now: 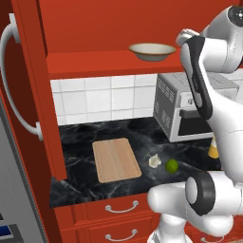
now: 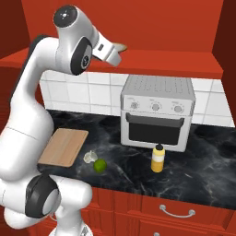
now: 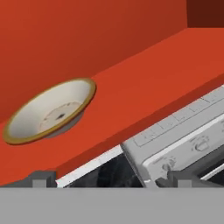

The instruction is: Open the cabinet. Place the bowl and condiment on the counter. Then place the lime and garlic on the cutting board.

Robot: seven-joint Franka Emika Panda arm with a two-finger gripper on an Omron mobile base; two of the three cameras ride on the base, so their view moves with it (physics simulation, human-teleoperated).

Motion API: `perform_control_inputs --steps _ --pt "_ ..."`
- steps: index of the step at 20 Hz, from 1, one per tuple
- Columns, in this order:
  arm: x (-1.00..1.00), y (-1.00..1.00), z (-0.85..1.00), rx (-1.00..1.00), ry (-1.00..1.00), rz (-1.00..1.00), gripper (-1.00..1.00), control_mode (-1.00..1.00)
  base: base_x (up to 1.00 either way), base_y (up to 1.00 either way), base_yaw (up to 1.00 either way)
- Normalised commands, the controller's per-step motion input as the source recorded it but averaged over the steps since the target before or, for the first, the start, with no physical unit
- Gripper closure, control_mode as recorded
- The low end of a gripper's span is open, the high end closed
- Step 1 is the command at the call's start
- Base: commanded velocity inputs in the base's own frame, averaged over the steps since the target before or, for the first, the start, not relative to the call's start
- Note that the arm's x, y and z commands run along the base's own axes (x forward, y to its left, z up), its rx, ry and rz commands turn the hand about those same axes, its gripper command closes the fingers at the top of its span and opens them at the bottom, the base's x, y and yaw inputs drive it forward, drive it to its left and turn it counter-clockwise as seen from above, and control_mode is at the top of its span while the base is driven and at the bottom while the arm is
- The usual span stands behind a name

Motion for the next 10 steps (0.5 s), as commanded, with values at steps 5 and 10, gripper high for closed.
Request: perform_control_inputs --steps 5,10 --pt "0.48 0.0 0.02 0.15 0.0 0.0 -1.0 -1.0 0.0 0.0 0.0" --pt "0.47 0.0 0.0 0.14 0.0 0.0 -1.0 -1.0 0.0 0.0 0.0"
